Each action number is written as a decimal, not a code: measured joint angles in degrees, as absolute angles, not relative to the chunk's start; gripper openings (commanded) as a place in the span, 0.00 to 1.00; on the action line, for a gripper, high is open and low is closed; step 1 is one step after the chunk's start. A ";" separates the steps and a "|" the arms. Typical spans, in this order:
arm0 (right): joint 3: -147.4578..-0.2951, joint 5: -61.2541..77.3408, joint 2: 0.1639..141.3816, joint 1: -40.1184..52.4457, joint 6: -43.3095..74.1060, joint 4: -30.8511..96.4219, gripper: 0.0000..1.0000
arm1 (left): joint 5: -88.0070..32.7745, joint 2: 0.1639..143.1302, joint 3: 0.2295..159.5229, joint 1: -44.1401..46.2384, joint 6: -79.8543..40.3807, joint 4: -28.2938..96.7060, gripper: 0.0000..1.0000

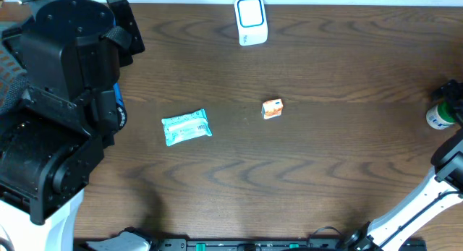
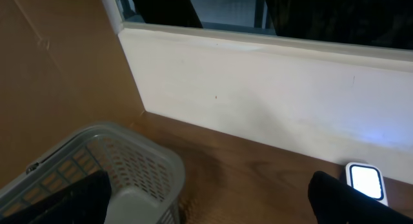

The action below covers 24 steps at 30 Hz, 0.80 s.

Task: Scan the item barcode
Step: 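Open the right gripper and withdraw it back toward the scanner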

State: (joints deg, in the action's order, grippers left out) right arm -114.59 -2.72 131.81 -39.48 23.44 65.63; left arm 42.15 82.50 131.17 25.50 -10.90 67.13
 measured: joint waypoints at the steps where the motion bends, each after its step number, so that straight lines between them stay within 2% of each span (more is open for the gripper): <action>1: -116.05 -2.72 131.79 -39.62 23.44 67.02 0.99 | 42.15 82.50 131.17 25.50 -10.90 67.13 0.98; 7: -123.04 -2.04 128.84 -39.79 24.14 70.83 0.99 | 42.15 82.50 131.17 25.50 -10.90 67.13 0.98; 10: -123.44 -0.05 123.92 -39.11 24.62 70.74 0.90 | 42.17 82.50 131.17 25.50 -10.90 67.13 0.98; 12: -123.98 1.63 121.01 -38.11 24.91 70.70 0.79 | 42.15 82.50 131.17 25.47 -10.90 67.13 0.98; 13: -124.31 2.68 119.61 -37.21 25.04 70.72 0.76 | 42.15 82.50 131.17 25.50 -10.90 67.13 0.98; 18: -125.16 8.19 116.86 -30.50 25.36 72.49 0.77 | 42.17 82.50 131.17 25.50 -10.90 67.13 0.98; 19: -124.70 8.88 116.88 -28.51 25.36 72.77 0.72 | 42.15 82.50 131.17 25.50 -10.90 67.13 0.98; 22: -122.37 10.31 117.19 -22.52 24.86 73.08 0.48 | 42.15 82.50 131.17 25.50 -10.90 67.13 0.98; 24: -120.66 10.85 117.32 -18.83 24.38 72.31 0.44 | 42.17 82.50 131.17 25.47 -10.90 67.13 0.98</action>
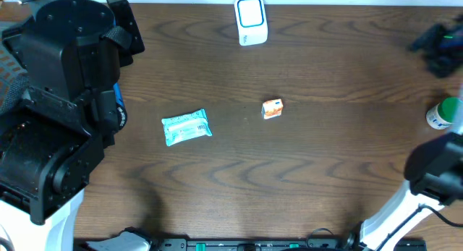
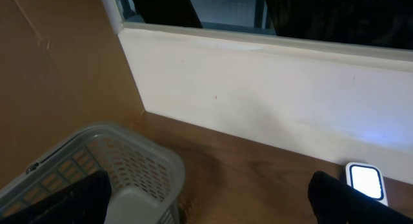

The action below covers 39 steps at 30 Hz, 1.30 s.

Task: Scan the item barcode
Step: 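Open the right gripper and withdraw it back toward the scanner, then lower the right gripper onto the orange Kleenex tissue pack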

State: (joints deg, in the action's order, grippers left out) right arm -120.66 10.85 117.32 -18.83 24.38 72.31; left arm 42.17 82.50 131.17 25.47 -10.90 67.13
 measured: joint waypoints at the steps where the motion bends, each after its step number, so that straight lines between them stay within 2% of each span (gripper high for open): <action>1: -119.50 10.98 117.38 -16.38 24.27 71.53 0.45 | 42.15 82.50 131.17 25.50 -10.90 67.13 0.98; 4: -115.90 11.11 117.64 -9.02 22.83 67.81 0.60 | 42.15 82.50 131.17 25.50 -10.90 67.13 0.98; 6: -114.56 11.14 117.73 -6.09 21.85 66.63 0.58 | 42.17 82.50 131.17 25.50 -10.90 67.13 0.98; 9: -111.18 10.48 117.73 -0.30 20.23 63.26 0.45 | 42.15 82.50 131.17 25.50 -10.90 67.13 0.98; 14: -105.75 8.49 117.75 8.19 18.79 58.89 0.44 | 42.15 82.50 131.17 25.50 -10.90 67.13 0.98; 16: -103.85 8.03 117.75 10.74 18.61 57.65 0.47 | 42.15 82.50 131.17 25.47 -10.90 67.13 0.98; 21: -101.47 7.53 117.75 15.03 18.37 55.42 0.48 | 42.15 82.50 131.17 25.47 -10.90 67.13 0.98; 24: -100.62 7.25 117.75 16.95 17.85 53.87 0.61 | 42.17 82.50 131.17 25.47 -10.90 67.13 0.98; 26: -99.50 7.01 117.75 18.22 17.41 52.49 0.65 | 42.17 82.50 131.17 25.47 -10.90 67.13 0.98; 33: -95.53 6.79 117.75 21.71 16.88 48.86 0.59 | 42.15 82.50 131.17 25.47 -10.90 67.13 0.98; 39: -93.82 6.74 117.75 22.85 16.67 48.38 0.48 | 42.17 82.50 131.17 25.47 -10.90 67.13 0.98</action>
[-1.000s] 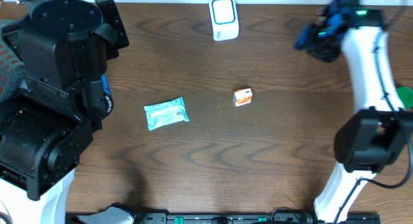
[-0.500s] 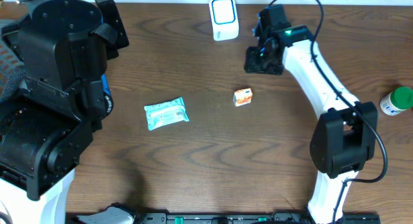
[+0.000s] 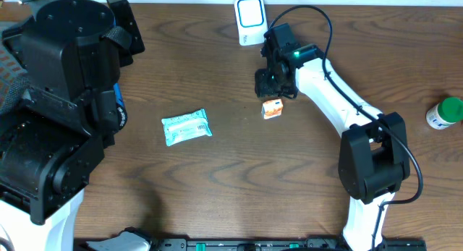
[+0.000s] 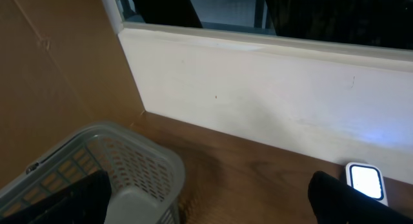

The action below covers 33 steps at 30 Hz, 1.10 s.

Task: Scan the item barcode
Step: 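Lower the right gripper onto the orange Kleenex tissue pack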

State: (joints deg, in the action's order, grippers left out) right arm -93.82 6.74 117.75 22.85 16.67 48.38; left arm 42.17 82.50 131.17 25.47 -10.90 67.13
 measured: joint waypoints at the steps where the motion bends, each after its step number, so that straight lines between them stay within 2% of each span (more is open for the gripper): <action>1: -93.65 6.74 117.75 22.96 16.64 48.93 0.46 | 42.15 82.50 131.17 25.47 -10.90 67.13 0.98; 7: -93.03 6.61 117.75 23.90 16.49 55.86 0.36 | 42.15 82.50 131.17 25.47 -10.90 67.13 0.98; 10: -92.90 6.61 117.75 24.84 16.97 59.72 0.35 | 42.15 82.50 131.17 25.47 -10.90 67.13 0.98; 16: -92.82 6.66 117.75 27.11 17.54 63.59 0.42 | 42.17 82.50 131.17 25.47 -10.90 67.13 0.98; 23: -92.82 5.41 117.75 26.92 17.76 65.08 0.36 | 42.15 82.50 131.17 25.50 -10.90 67.13 0.98; 33: -91.33 -9.23 117.75 20.21 24.23 61.23 0.34 | 42.15 82.50 131.17 25.47 -10.90 67.13 0.98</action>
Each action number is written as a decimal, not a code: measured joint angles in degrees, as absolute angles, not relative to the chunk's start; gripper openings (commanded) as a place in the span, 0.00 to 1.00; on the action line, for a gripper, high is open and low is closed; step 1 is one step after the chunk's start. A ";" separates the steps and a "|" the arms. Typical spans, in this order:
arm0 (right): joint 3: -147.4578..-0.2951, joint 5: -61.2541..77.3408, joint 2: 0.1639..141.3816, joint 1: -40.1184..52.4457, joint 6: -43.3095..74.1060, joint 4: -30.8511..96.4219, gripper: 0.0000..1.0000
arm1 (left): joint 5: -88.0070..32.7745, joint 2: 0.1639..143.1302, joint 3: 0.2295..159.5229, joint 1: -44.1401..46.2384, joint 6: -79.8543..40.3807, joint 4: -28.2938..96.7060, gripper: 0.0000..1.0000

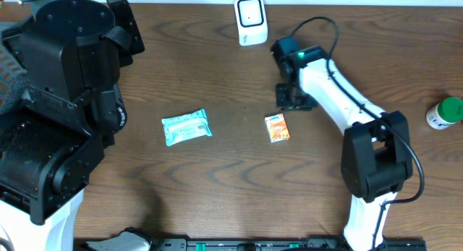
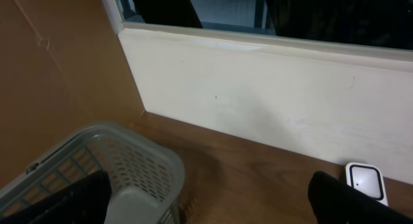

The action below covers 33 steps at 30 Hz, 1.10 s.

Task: Scan the item barcode
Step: 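Lower the right gripper onto the orange Kleenex tissue pack, then close the right gripper on the Kleenex pack and lift it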

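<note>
The item, a small orange box (image 1: 276,127), lies flat on the brown table (image 1: 347,179), a little nearer the front than the middle. My right gripper (image 1: 293,98) hovers just behind and right of it, apart from it; its jaws are too dark to read. The white scanner (image 1: 249,19) stands at the table's back edge, its screen pale, and shows again as the scanner (image 2: 366,181) in the left wrist view. My left gripper (image 2: 213,211) is open, one dark fingertip (image 2: 77,198) over a grey basket (image 2: 139,179), with nothing between the fingers.
A teal packet (image 1: 187,126) lies left of the orange box. A green-capped white bottle (image 1: 443,113) stands at the right edge. My bulky left arm (image 1: 58,106) fills the left side. A cream wall (image 2: 271,101) runs behind the table.
The orange box has shifted toward the front and now lies flat showing a larger face. My right gripper moved from just behind the box to the right. The scanner's screen changed from blue to pale.
My right gripper was at the far right by the bottle, then blurred at the back right, then right behind the orange box in the middle. The box now lies flat nearer the front. The left arm and the teal packet stayed put.
</note>
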State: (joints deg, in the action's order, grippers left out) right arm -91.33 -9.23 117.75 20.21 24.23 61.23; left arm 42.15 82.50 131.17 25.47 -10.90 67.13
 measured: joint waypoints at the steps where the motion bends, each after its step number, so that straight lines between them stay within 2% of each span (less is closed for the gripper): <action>1: -90.48 -9.91 117.75 19.81 24.58 60.25 0.33 | 42.17 82.50 131.17 25.47 -10.90 67.13 0.98; 8: -80.47 -7.86 117.75 19.27 25.28 53.45 0.28 | 42.15 82.50 131.17 25.47 -10.90 67.13 0.98; 12: -78.76 -4.54 117.25 19.55 25.50 52.82 0.22 | 42.15 82.50 131.17 25.50 -10.90 67.13 0.98; 16: -78.56 1.50 117.21 20.67 25.65 54.72 0.22 | 42.17 82.50 131.17 25.50 -10.90 67.13 0.98; 20: -78.19 12.03 117.19 23.09 25.98 56.10 0.35 | 42.15 82.50 131.17 25.50 -10.90 67.13 0.98; 21: -78.02 15.14 117.19 23.99 26.02 55.61 0.42 | 42.15 82.50 131.17 25.47 -10.90 67.13 0.98; 22: -77.73 17.87 117.19 25.12 25.96 54.78 0.53 | 42.17 82.50 131.17 25.47 -10.90 67.13 0.98; 24: -77.67 20.60 117.19 26.48 26.20 53.12 0.59 | 42.17 82.50 131.17 25.47 -10.90 67.13 0.98; 33: -77.69 23.07 117.05 28.69 26.33 50.26 0.63 | 42.17 82.50 131.17 25.47 -10.90 67.13 0.98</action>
